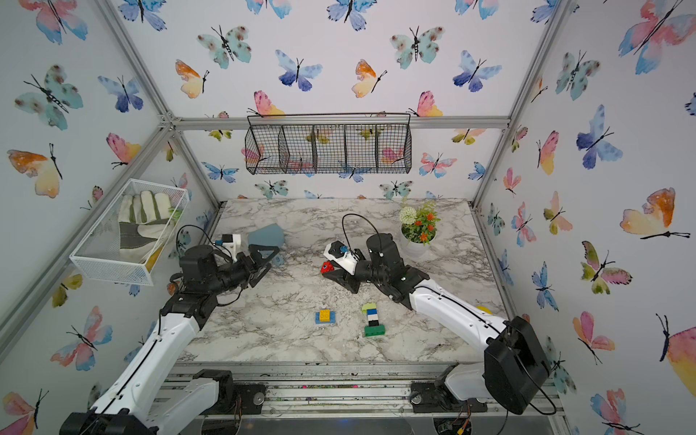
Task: Assemble the number 1 with lego
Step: Assemble the lego brick with the lego brick.
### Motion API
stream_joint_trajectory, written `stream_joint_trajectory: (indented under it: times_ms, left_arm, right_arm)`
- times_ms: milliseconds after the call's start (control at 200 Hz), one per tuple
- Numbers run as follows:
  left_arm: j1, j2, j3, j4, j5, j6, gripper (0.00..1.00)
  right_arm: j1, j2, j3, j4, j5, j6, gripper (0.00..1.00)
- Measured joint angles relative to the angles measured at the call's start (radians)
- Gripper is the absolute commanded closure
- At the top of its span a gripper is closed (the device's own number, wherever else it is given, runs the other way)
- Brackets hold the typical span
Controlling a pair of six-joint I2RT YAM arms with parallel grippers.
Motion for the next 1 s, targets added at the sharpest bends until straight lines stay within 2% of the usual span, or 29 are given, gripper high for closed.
stream_joint_trajectory:
  times_ms: [175, 400, 681, 996]
  left_arm:
    - [0.037, -0.029, -0.1, -0.089, -0.098, 0.014, 0.03]
    - [0.057, -0.048, -0.117, -0.146, -0.19, 0.043, 0.04]
    - [0.062, -0.058, -0.117, -0.193, -0.255, 0.094, 0.03]
    - [0.064, -0.068, -0.117, -0.221, -0.283, 0.127, 0.04]
  right_arm:
    - [0.089, 0.158, 0.251, -0.38, 0.124, -0.129, 0.88]
    - [0.219, 0.354, 0.407, -0.658, 0.282, -0.214, 0.88]
    - [0.317, 0.502, 0.541, -0.801, 0.416, -0.265, 0.9]
    - [0.341, 0.616, 0.593, -0.845, 0.524, -0.289, 0.96]
